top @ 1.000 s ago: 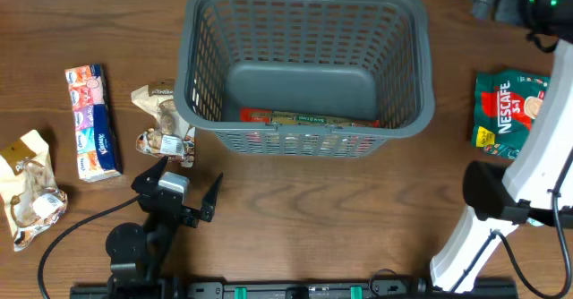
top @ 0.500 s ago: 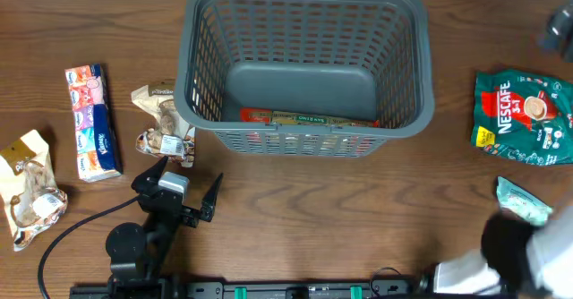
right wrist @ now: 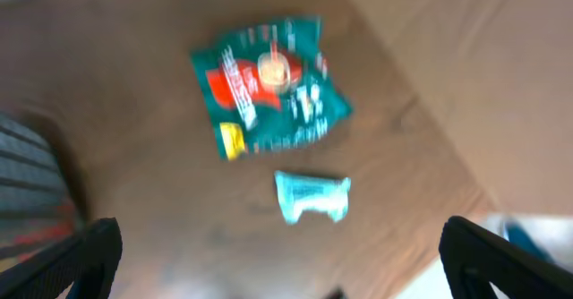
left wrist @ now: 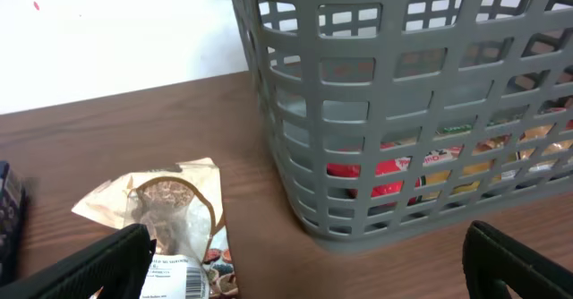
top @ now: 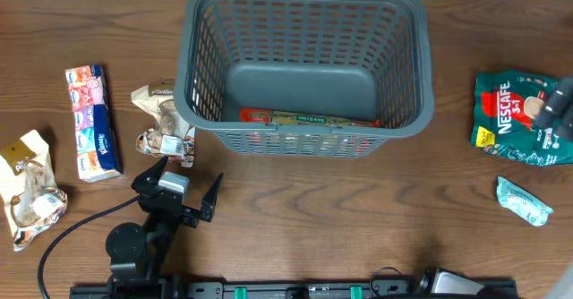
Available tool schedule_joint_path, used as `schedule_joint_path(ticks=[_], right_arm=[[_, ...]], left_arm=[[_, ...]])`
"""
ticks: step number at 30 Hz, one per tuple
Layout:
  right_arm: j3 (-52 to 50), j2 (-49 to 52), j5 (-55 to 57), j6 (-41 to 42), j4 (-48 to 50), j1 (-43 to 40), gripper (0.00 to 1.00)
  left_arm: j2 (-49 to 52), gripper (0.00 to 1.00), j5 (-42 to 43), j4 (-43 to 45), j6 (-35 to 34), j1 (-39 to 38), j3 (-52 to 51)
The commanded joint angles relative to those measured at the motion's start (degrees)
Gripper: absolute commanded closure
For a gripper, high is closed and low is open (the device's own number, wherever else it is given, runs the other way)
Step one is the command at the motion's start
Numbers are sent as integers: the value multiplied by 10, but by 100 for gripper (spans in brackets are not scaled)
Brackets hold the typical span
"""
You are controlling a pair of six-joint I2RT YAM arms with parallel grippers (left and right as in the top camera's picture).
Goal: Pack container
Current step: 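Raise the right gripper out of the basket toward the Nescafe bag, then lower the right gripper onto the green Nescafe bag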
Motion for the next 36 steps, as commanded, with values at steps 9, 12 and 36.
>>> schedule_joint_path(ticks=[9, 12, 36], right_arm=[[-288, -33, -62, -3, 174, -79, 1], [-332, -48, -119, -33, 224, -111, 1], [-467, 47, -367, -44, 421, -353, 1]], left_arm=[[0, 1, 7, -4, 10, -1, -13], [0, 1, 8, -4, 10, -1, -13], [0, 1, 8, -4, 10, -1, -13]])
